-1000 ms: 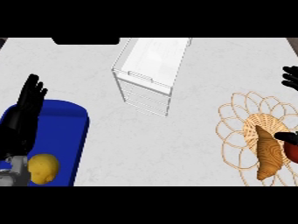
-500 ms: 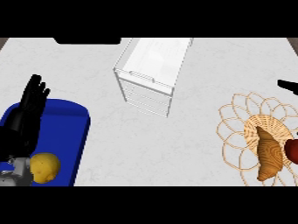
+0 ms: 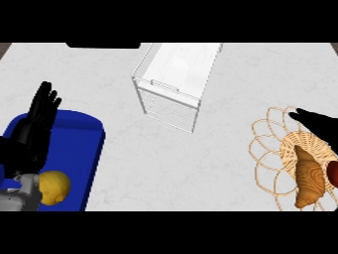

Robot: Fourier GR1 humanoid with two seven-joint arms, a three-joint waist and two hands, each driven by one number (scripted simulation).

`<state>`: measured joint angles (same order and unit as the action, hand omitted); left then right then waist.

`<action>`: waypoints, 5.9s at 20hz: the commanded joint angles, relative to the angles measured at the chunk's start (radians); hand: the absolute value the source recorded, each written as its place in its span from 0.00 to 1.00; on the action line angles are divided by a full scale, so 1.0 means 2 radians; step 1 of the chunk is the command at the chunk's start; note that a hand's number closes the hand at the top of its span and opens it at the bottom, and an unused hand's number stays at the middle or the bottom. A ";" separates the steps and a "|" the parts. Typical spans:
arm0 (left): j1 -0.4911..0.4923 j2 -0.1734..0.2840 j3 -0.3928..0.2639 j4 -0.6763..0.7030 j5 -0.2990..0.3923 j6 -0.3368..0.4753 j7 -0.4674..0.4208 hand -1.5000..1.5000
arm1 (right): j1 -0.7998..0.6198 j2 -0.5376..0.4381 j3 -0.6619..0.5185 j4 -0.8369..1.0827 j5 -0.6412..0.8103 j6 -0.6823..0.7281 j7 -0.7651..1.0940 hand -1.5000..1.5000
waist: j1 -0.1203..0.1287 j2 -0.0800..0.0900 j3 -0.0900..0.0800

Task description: Pick the croissant from the placemat and place it in the tiered shelf

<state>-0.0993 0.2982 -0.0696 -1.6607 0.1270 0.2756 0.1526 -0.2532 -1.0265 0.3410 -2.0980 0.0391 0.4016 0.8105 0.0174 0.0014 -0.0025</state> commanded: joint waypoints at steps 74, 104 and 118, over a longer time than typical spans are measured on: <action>0.028 -0.068 0.055 -0.016 -0.055 -0.072 -0.008 0.50 | -0.100 0.170 -0.003 0.321 0.297 0.054 -0.779 1.00 | -0.001 0.000 0.001; -0.017 -0.069 0.075 0.009 -0.067 -0.071 0.009 0.50 | -0.431 0.325 -0.178 0.620 0.152 0.063 -0.549 1.00 | 0.002 0.003 0.001; -0.007 -0.101 0.048 0.008 -0.089 -0.056 -0.001 0.50 | -0.495 0.418 -0.189 0.806 0.207 -0.084 -0.650 1.00 | 0.009 0.005 0.001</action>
<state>-0.1170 0.1431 0.0663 -1.6583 -0.0131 0.1255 0.1583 -1.2176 -0.2447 -0.0388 -0.5715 0.4256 0.3051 -0.4432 0.0317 0.0103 -0.0001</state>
